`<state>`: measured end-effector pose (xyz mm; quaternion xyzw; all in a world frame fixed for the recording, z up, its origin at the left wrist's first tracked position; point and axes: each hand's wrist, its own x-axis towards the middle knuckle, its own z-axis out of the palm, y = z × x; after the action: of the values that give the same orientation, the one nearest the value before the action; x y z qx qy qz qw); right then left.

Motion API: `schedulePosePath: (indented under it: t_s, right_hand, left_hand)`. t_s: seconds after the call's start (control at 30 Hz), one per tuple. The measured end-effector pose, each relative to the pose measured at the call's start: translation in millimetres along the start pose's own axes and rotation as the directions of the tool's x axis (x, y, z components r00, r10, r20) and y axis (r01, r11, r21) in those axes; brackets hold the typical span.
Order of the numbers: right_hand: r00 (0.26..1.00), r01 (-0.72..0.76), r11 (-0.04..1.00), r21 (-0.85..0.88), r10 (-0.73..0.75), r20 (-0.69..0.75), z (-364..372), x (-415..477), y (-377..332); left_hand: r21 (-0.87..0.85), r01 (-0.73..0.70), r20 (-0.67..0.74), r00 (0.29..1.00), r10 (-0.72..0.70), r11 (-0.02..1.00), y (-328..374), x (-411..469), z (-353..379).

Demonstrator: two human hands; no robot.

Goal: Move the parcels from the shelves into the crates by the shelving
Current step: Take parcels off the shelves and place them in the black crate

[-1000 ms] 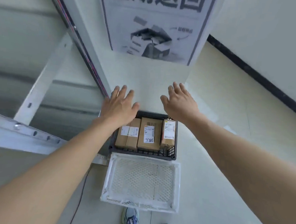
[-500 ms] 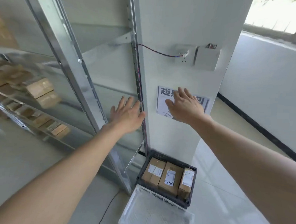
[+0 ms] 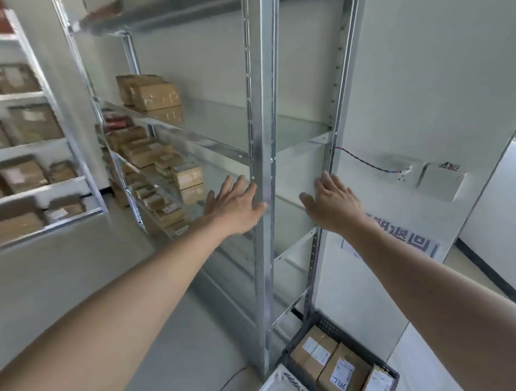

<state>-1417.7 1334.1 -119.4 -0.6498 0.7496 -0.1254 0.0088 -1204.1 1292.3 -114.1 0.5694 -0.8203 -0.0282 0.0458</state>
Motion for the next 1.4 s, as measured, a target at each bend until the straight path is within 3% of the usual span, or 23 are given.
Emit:
schedulePosePath:
  t_s: [0.23, 0.53, 0.77, 0.9, 1.07, 1.4]
  right_hand:
    - [0.972, 0.231, 0.973, 0.001, -0.231, -0.048, -6.5, -0.3, -119.5]
    - [0.922, 0.386, 0.922, 0.015, -0.386, -0.011, -2.3, 8.4, -274.3]
    - [0.836, 0.549, 0.836, 0.008, -0.549, 0.011, 21.3, 9.0, -388.1]
    - [0.819, 0.572, 0.820, 0.037, -0.573, 0.024, 42.9, 12.7, -434.8]
    - [0.784, 0.615, 0.788, 0.016, -0.614, 0.095, 63.5, 23.4, -478.7]
    - [0.738, 0.666, 0.744, 0.057, -0.668, 0.096, 98.9, 97.0, -547.0]
  left_hand:
    - [-0.034, 0.161, -0.005, 0.987, -0.161, 0.986, -108.0, -56.7, -34.7]
    - [-0.008, 0.352, -0.018, 0.936, -0.352, 0.936, -242.7, -133.6, -68.8]
    - [0.016, 0.485, -0.035, 0.874, -0.484, 0.874, -339.1, -188.8, -73.4]
    - [0.032, 0.537, -0.025, 0.843, -0.537, 0.843, -377.9, -213.6, -74.1]
    - [0.022, 0.588, -0.005, 0.809, -0.588, 0.809, -418.2, -219.7, -66.7]
    - [0.002, 0.657, -0.002, 0.754, -0.657, 0.754, -489.2, -160.4, -55.1]
